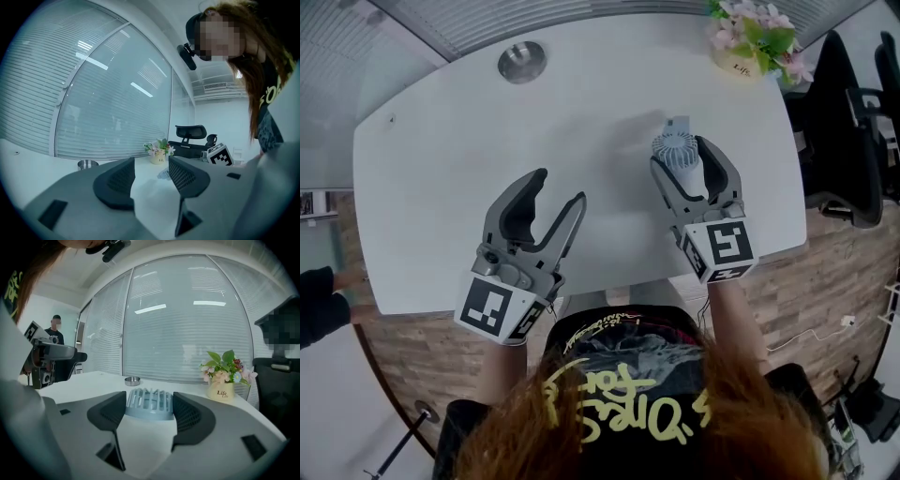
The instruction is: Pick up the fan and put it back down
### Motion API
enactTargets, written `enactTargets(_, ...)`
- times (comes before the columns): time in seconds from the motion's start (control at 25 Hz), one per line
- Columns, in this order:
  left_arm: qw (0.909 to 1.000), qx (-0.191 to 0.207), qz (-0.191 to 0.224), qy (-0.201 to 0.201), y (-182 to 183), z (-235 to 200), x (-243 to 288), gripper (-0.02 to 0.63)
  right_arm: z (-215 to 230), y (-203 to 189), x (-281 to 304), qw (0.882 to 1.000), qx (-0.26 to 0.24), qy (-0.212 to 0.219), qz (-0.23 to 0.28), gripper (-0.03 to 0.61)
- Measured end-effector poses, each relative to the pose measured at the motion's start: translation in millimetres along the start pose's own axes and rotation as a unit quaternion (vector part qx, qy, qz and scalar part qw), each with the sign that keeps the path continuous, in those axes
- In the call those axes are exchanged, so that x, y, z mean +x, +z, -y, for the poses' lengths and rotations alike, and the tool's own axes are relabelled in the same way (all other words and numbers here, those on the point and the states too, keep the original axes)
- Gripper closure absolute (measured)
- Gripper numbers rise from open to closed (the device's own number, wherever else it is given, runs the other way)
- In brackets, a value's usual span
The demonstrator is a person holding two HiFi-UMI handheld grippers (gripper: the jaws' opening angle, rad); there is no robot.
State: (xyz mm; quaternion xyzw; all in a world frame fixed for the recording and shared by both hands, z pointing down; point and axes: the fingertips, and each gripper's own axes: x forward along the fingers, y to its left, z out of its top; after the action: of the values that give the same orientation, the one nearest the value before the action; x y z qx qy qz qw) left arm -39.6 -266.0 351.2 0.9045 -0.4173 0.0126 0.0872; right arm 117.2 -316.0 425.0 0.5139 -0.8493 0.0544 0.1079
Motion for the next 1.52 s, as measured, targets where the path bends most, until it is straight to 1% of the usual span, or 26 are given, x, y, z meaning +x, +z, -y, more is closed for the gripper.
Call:
enactTargets(0.6,1.0,0.004,0.005,0.002,5.0,3.2,-3.4,0.4,3.0,-22.0,-1.6,1.0,0.019,-0.001,-0.021,0.262)
enactTargets(0.88,0.9999,0.006,0.009,-0.001,8.0,2.3,-2.8,0.4,5.8,-27.9,-0.7,1.0,0.013,-0.003,-0.028,0.262)
enactTargets(1.16,0.9998,0.011,0.014,-0.005,14.9,3.6,-1.5,0.402,8.8,-47.0,5.2,0.997,0.018,0.0,-0.072,0.264)
enactTargets(1.52,0.9998,0.014,0.017,-0.002,19.3,1.7,-3.2,0.402,9.2,-65.4,12.6,0.993,0.005,-0.002,-0.114,0.268)
